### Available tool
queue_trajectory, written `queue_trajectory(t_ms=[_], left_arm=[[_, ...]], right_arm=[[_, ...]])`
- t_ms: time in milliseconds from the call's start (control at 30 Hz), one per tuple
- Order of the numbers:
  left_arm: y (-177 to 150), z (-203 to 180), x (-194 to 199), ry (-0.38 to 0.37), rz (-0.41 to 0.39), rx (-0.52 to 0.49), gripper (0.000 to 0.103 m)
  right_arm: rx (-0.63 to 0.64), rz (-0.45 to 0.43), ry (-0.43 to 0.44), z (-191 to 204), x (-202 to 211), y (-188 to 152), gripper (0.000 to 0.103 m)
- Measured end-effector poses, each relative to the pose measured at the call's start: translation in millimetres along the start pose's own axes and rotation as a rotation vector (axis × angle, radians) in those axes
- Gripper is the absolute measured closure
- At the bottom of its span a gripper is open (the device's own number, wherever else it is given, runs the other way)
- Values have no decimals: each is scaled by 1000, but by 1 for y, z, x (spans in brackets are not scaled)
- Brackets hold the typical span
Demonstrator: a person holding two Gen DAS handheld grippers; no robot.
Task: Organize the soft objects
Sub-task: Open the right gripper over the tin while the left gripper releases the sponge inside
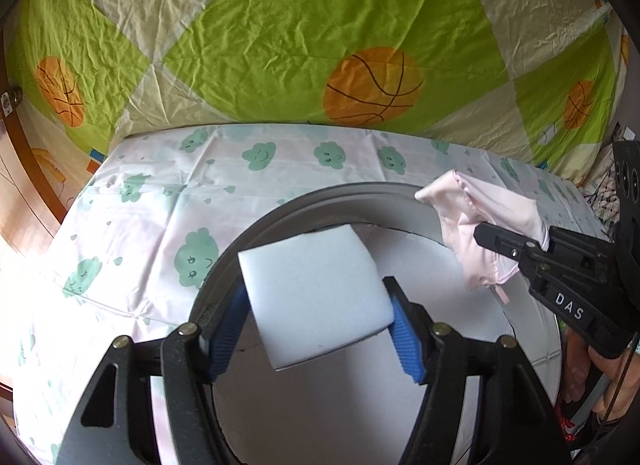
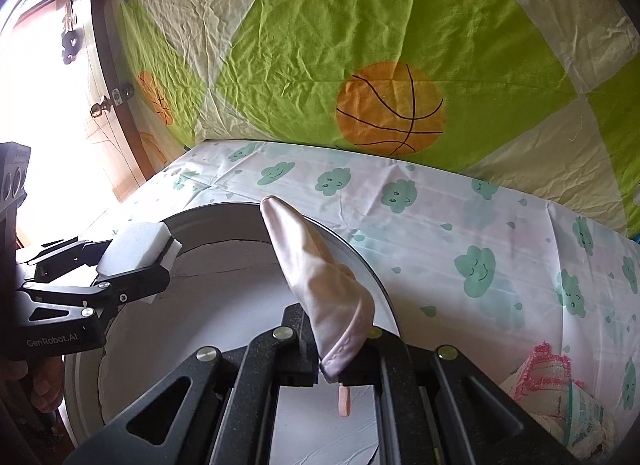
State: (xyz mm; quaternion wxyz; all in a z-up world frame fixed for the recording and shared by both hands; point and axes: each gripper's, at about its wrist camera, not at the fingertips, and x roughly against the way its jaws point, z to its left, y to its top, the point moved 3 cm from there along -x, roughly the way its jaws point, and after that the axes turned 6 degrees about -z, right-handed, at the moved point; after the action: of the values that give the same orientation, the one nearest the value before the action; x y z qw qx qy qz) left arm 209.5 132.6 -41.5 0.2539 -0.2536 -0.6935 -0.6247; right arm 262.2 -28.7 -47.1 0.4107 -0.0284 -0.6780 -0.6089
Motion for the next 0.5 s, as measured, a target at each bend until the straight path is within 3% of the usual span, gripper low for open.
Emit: queue_trajectory(t_ms=[33, 100, 167, 200, 400, 500], left_arm=[[0, 0, 0, 1, -2, -1, 30], [1, -1, 3, 11, -14, -3, 21], [1, -2, 7, 6, -36, -9, 14], [1, -3, 9, 9, -42, -12, 13], [-6, -9, 34, 46, -124, -35, 10], [-19, -23, 55, 61, -189, -60, 4]], right_arm=[[-6, 5, 11, -1, -1, 0, 93], [-11, 9, 3, -1, -2, 1, 76], [-17, 1, 2, -3, 0, 2, 51], [-22, -9, 12, -3, 2, 2, 48], [-9, -69, 8, -1, 33, 4, 44], [4, -91, 3, -7, 62, -2, 43]])
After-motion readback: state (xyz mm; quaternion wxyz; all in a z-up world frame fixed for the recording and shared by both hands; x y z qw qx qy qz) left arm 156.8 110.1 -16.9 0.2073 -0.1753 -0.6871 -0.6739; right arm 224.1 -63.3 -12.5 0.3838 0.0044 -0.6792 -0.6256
